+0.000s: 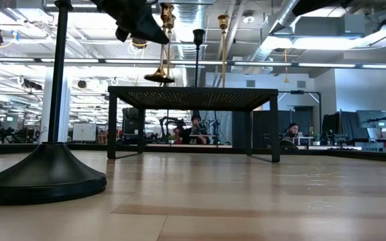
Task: Pick & Place candle stick holders
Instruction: Put the small gold candle holder on the shelf
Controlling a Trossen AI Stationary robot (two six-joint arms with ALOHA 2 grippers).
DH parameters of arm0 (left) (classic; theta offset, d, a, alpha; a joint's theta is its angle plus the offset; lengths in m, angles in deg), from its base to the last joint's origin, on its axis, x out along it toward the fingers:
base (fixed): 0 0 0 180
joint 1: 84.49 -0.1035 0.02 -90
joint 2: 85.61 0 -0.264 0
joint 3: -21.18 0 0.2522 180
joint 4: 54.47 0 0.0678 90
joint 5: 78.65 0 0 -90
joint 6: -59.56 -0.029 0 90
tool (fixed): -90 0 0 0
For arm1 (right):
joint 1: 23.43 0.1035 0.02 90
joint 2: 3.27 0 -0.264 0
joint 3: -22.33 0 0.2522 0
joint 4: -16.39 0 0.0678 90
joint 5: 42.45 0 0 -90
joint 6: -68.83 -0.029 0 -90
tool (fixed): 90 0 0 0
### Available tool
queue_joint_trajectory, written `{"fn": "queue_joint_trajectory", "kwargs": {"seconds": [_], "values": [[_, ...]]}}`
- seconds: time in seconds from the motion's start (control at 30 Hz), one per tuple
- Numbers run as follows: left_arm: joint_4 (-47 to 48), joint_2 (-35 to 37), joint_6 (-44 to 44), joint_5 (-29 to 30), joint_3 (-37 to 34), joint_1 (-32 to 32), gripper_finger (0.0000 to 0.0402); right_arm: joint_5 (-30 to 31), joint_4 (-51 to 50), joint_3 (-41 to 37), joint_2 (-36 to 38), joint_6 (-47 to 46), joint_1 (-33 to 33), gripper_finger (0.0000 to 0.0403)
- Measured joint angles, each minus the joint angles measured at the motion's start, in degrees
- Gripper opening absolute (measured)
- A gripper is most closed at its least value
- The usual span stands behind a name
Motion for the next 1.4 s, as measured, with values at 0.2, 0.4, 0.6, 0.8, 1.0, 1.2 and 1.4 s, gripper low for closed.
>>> {"fn": "queue_joint_trajectory", "kwargs": {"seconds": [0.2,0.4,0.6,0.8,1.0,1.2,1.4], "values": [[-0.57,2.85,0.64,-0.56,-2.81,-0.85,0.0014,-0.01,-0.24,0.00,-0.04,-0.39,-0.02,0.0000],[-0.66,5.32,2.96,-4.35,-5.63,-3.18,0.0014,0.00,-0.24,0.00,-0.04,-0.39,-0.07,0.0000],[-0.99,5.47,3.69,-7.19,-5.98,-5.25,0.0014,0.80,-0.38,0.00,-0.04,-0.37,-0.17,0.0000],[-1.07,5.47,4.70,-7.23,-5.98,-5.93,0.0014,1.66,-0.44,0.00,-0.04,-0.35,-0.17,0.0000],[-1.01,5.44,4.89,-7.36,-5.98,-5.93,0.0014,1.64,-0.43,0.00,-0.03,-0.35,-0.17,0.0000],[-0.83,5.41,4.94,-7.35,-5.98,-5.93,0.0014,1.64,-0.43,0.00,-0.04,-0.35,-0.17,0.0000],[-0.83,5.39,4.94,-7.34,-5.96,-5.93,0.0014,1.62,-0.43,0.00,-0.04,-0.35,-0.17,0.0000]]}}
